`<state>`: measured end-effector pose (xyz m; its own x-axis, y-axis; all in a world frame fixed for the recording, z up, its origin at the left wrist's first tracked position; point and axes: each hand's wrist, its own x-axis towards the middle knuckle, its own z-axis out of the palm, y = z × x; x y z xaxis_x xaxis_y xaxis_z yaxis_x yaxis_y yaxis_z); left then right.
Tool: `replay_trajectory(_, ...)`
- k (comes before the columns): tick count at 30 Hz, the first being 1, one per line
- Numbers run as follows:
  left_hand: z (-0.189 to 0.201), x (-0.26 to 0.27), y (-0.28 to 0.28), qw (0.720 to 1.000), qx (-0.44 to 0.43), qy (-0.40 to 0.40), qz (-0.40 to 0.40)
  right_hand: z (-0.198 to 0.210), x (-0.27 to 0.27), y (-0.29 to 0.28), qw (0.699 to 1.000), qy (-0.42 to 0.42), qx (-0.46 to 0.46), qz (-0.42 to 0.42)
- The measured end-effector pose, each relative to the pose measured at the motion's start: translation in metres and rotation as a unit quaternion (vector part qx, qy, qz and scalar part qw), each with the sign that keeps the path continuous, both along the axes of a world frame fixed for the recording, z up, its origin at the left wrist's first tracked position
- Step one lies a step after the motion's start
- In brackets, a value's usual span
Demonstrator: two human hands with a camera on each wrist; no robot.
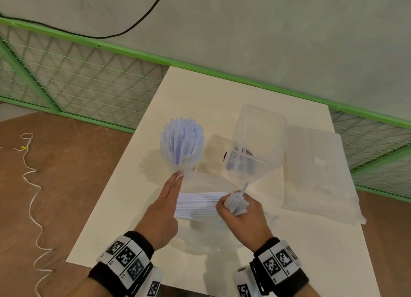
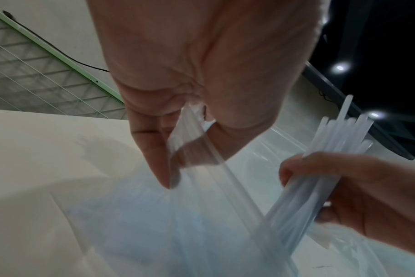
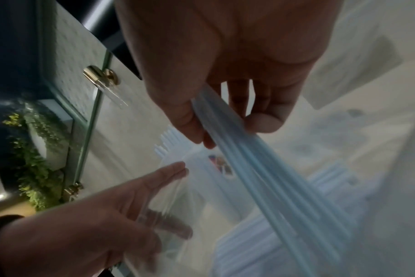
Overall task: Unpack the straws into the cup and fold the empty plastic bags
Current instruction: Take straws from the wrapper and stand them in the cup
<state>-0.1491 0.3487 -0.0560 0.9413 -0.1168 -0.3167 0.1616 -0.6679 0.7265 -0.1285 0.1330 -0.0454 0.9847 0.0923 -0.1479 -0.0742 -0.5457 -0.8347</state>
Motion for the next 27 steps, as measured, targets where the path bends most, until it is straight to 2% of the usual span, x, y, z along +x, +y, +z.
replay_trajectory(3, 0.0, 0.0, 0.0, 1.0, 0.003, -0.002, -0.005, 0.013, 0.001, -0.003, 0.999, -0.029, 0.008, 0.026)
replay_trajectory(8, -0.001, 0.0, 0.0, 1.0, -0.005, -0.002, -0.007, -0.003, -0.004, 0.0, 0.998, 0.025, -0.015, 0.061)
replay_trajectory(11, -0.001, -0.001, 0.002, 1.0, -0.011, -0.01, -0.009, -0.002, -0.001, 0.003, 0.998, 0.016, -0.026, 0.062)
replay_trajectory(15, 0.0, -0.003, 0.005, 1.0, -0.022, -0.019, -0.008, 0.043, 0.018, 0.009, 0.995, -0.056, -0.014, 0.081)
replay_trajectory(18, -0.002, -0.006, 0.009, 0.999, -0.022, -0.027, -0.014, 0.085, 0.041, 0.017, 0.989, -0.112, 0.055, 0.082)
replay_trajectory(22, 0.0, -0.008, 0.013, 1.0, -0.018, -0.017, -0.009, 0.123, 0.074, 0.034, 0.979, -0.11, 0.128, 0.111)
replay_trajectory(27, 0.002, -0.01, 0.015, 0.999, -0.03, -0.011, -0.001, 0.129, 0.104, 0.06, 0.981, -0.1, 0.096, 0.133)
